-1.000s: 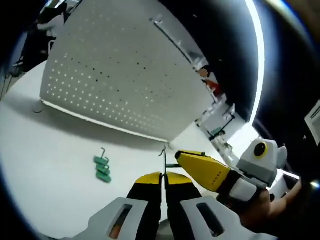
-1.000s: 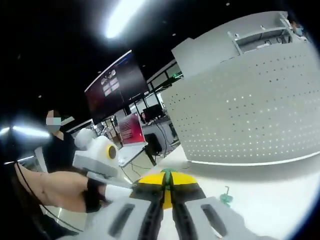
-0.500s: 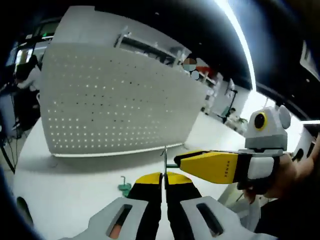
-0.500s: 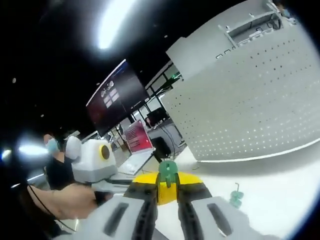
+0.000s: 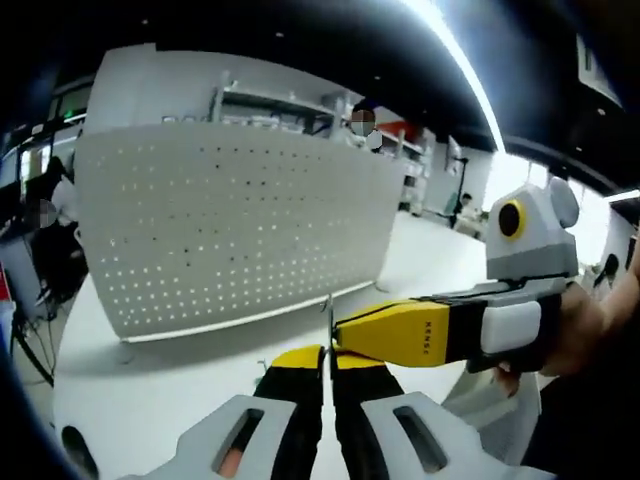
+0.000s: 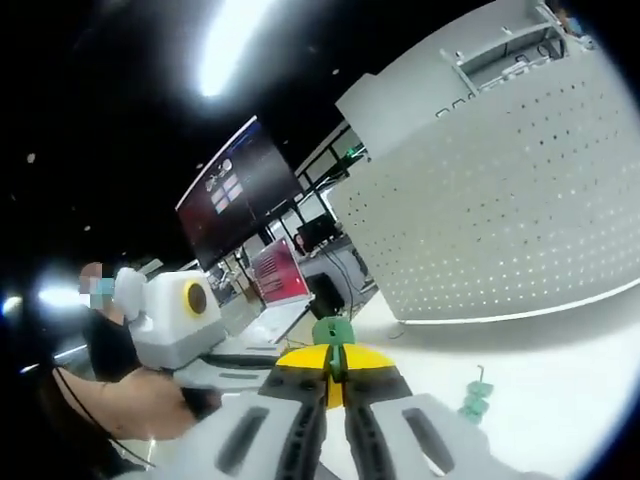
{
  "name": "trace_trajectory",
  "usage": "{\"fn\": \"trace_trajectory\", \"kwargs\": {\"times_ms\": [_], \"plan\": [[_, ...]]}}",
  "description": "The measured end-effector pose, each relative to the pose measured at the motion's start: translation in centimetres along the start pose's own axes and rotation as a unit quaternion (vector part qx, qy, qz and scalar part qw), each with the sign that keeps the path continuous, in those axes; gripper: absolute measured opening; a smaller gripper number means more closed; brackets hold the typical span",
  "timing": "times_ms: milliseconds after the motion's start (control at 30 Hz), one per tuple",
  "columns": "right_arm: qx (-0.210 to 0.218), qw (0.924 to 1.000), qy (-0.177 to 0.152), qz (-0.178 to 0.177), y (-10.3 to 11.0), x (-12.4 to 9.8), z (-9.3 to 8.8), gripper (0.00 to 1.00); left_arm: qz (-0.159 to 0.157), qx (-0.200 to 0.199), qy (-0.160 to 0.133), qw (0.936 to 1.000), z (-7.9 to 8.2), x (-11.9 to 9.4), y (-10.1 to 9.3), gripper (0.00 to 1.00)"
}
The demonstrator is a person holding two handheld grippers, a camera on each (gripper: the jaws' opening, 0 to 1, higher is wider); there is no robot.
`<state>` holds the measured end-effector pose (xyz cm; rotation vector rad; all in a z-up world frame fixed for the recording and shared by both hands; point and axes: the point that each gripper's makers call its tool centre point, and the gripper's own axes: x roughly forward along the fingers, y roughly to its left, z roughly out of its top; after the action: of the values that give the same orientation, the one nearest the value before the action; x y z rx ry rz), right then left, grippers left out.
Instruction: Insert the hook assembly into the mounting plate slot until the hook locks in place.
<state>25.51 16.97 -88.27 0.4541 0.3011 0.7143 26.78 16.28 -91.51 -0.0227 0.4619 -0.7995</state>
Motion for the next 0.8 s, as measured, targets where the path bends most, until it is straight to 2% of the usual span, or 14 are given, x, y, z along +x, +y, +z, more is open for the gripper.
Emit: {"fn": "trace_trajectory", "kwargs": {"times_ms": [200, 300, 367, 400, 567, 667, 700, 800], "plan": [[-0.003, 0.9999, 0.01, 0.001, 0.2, 0.1, -0.5, 0.0, -0.006, 0.0, 0.015, 0.9999, -0.5, -0.2, 0.1, 0.03], [-0.026, 0.9996, 0.009, -0.003, 0.3, 0.1, -0.2, 0.0, -0.006, 0.003, 0.024, 0.9997, -0.9, -0.3, 0.2, 0.08], [-0.033, 0.9994, 0.007, -0.005, 0.1, 0.1, 0.0, 0.0, -0.01, -0.003, 0.033, 0.9994, -1.4, -0.2, 0.2, 0.2], [-0.032, 0.9994, 0.006, -0.008, -0.2, 0.3, 0.1, 0.0, -0.019, -0.025, 0.055, 0.998, -2.3, -0.3, -0.1, 0.25], [-0.038, 0.9991, 0.007, -0.018, -0.7, 0.4, 0.1, 0.0, -0.017, -0.028, 0.057, 0.9978, -3.3, -0.4, 0.1, 0.54], [-0.045, 0.9987, 0.01, -0.019, -0.8, 0.5, 0.0, 0.0, 0.005, -0.034, 0.071, 0.9969, -4.2, -0.5, 1.1, 0.77], [-0.045, 0.9987, 0.011, -0.019, -0.7, 0.5, -0.1, 0.0, 0.005, -0.033, 0.072, 0.9969, -4.4, -0.6, 1.3, 0.81], [-0.048, 0.9986, 0.013, -0.02, -0.9, 0.7, -0.3, 0.0, 0.01, -0.029, 0.067, 0.9972, -4.2, -1.0, 1.8, 0.82]]}}
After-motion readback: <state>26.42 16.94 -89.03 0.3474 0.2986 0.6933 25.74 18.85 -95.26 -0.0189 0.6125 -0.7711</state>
